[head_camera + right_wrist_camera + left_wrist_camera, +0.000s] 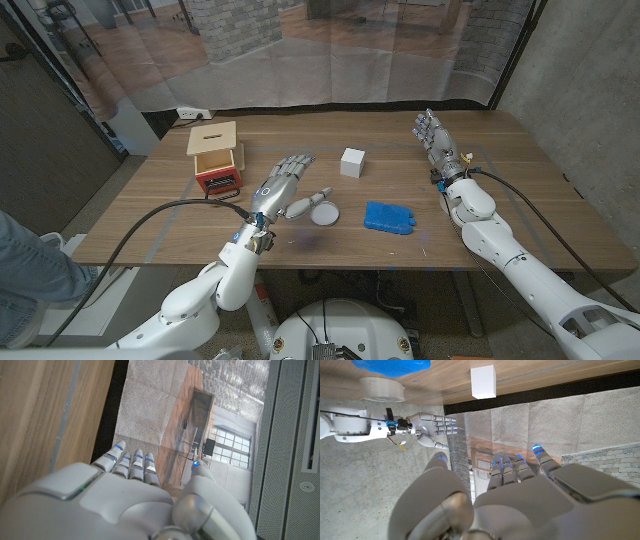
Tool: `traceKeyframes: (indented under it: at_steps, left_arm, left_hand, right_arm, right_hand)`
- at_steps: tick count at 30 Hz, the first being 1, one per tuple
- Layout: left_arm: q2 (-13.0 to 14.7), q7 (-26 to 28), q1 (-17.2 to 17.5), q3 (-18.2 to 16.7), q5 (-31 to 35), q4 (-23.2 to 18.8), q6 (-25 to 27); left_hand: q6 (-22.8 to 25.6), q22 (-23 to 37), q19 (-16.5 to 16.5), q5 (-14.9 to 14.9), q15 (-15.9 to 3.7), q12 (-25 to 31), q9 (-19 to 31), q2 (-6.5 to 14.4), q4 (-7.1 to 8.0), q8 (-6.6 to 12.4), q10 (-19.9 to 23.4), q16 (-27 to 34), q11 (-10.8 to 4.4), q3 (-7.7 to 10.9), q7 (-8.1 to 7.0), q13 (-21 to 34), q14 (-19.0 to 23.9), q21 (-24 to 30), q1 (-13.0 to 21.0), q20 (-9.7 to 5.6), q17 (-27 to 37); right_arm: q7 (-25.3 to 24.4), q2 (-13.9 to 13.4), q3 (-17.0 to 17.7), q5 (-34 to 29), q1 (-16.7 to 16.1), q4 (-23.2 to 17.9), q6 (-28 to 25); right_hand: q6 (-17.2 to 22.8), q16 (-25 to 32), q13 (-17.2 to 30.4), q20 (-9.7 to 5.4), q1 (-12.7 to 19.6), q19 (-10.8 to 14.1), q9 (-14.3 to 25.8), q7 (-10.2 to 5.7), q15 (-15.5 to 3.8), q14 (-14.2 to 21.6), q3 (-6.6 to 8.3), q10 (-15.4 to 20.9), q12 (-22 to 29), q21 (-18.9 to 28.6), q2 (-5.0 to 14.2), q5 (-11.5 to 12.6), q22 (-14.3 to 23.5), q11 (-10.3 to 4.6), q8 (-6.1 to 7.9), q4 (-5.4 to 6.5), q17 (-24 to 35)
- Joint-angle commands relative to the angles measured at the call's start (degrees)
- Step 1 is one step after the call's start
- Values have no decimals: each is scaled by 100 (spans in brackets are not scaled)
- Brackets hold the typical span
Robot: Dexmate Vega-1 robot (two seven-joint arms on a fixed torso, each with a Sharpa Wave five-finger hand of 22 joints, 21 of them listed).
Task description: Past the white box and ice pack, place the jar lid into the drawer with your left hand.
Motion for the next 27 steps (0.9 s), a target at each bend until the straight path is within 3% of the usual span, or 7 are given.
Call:
traceKeyframes:
  at_steps: [1, 4, 5, 14, 20, 27]
  left_arm:
    - [-51, -79, -40, 204, 242, -107, 523]
    - [-78, -115, -61, 291, 406, -139, 727]
    - [-89, -122, -70, 322, 471, -147, 800]
    - [-104, -224, -130, 474, 668, -208, 1124]
    - [-80, -394, -174, 547, 716, -273, 1284]
    - [-63, -632, -219, 620, 761, -363, 1492]
  left_hand:
    - [-24, 18, 51, 40, 46, -8, 11, -19, -61, -47, -17, 6, 0, 14, -55, 13, 19, -11, 98, 141, 19]
    - [-44, 20, 75, 48, 69, -13, 12, -37, -101, -59, -25, 9, -7, 19, -94, 15, 32, -19, 160, 202, 20]
    - [-62, 21, 89, 60, 74, -14, 13, -57, -151, -68, -25, 7, -7, 27, -192, 16, 31, -32, 238, 219, 20]
    - [-107, 30, 164, 131, 122, -9, 24, -173, -423, -89, -20, 3, -97, 64, -538, 31, 36, -106, 665, 348, 27]
    - [-22, 40, 199, 139, 240, 0, 30, -213, -497, -61, -8, 2, -177, 60, -671, 39, 37, -130, 786, 362, 30]
    - [-45, 46, 230, 138, 236, 0, 33, -248, -527, -77, -16, -4, -220, 42, -742, 44, 17, -141, 830, 370, 33]
  right_arm:
    - [47, 23, -6, 37, 17, 76, 16]
    - [55, 40, -1, 61, 15, 99, 19]
    - [70, 33, -7, 52, 19, 113, 27]
    - [99, 39, 6, 88, -2, 147, 47]
    - [118, 33, 14, 94, -10, 165, 69]
    - [111, 24, 20, 89, -18, 156, 73]
  right_hand:
    - [42, 35, 24, -50, 33, 31, 25, -17, 3, 31, 13, 59, 8, 6, 42, 27, 10, 7, 5, -38, 30]
    - [43, 34, 24, -38, 31, 29, 25, -25, 5, 30, 12, 59, 7, 6, 42, 26, 11, -2, 5, -39, 30]
    - [42, 35, 24, -35, 31, 29, 25, -28, 7, 32, 11, 59, 7, 6, 42, 26, 11, -2, 5, -39, 30]
    - [37, 31, 24, -7, 34, 23, 25, -41, 0, 27, 8, 58, 6, 5, 42, 26, 11, -13, 2, -47, 29]
    - [39, 32, 24, 34, 34, 18, 25, -56, 7, 33, 6, 50, 1, 4, 42, 26, 12, -25, 3, -52, 29]
    - [44, 35, 24, 41, 36, 21, 25, -58, 7, 42, 4, 65, 7, 6, 43, 26, 13, -24, 5, -58, 29]
